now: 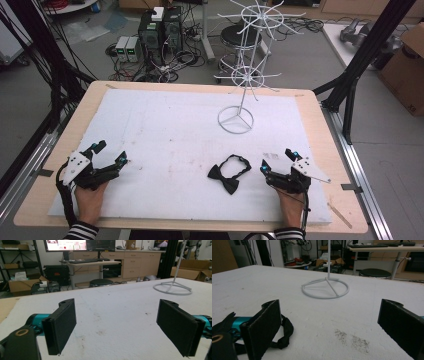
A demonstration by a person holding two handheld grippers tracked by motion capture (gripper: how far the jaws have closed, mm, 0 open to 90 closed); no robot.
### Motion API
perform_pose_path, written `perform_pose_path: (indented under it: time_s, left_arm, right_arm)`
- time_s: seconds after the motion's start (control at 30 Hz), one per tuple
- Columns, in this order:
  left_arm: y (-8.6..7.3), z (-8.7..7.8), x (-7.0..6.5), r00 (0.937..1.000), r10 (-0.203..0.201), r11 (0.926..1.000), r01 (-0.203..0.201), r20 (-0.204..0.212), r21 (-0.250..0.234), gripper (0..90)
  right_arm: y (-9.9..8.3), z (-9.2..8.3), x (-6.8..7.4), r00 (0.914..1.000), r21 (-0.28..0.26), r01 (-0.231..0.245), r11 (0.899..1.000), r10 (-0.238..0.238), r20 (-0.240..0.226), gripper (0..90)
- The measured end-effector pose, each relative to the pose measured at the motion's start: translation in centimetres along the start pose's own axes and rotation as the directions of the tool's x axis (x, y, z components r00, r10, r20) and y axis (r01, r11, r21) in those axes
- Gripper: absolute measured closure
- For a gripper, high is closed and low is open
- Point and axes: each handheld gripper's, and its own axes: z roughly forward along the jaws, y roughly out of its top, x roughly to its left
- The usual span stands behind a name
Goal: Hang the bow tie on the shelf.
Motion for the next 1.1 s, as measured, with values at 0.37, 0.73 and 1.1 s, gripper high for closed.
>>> perform_pose_path:
  time_s: [0.37,0.73,1.1]
  left_arm:
    - [-0.01,0.02,0.03,1.0000,-0.006,1.0000,0.006,0.000,-0.002,16.1]
    - [0.00,0.01,0.09,0.9999,-0.009,1.0000,0.009,-0.005,-0.001,16.1]
    - [0.00,0.01,0.10,0.9999,-0.011,0.9999,0.011,-0.003,-0.002,16.1]
  right_arm:
    - [0.02,0.03,0.12,0.9999,0.003,0.016,1.000,-0.016,-0.001,4.1]
    - [0.00,0.00,0.35,0.9994,0.000,0.033,0.999,-0.033,0.008,4.2]
    - [0.02,0.02,0.43,0.9989,0.000,0.047,0.999,-0.047,0.009,4.1]
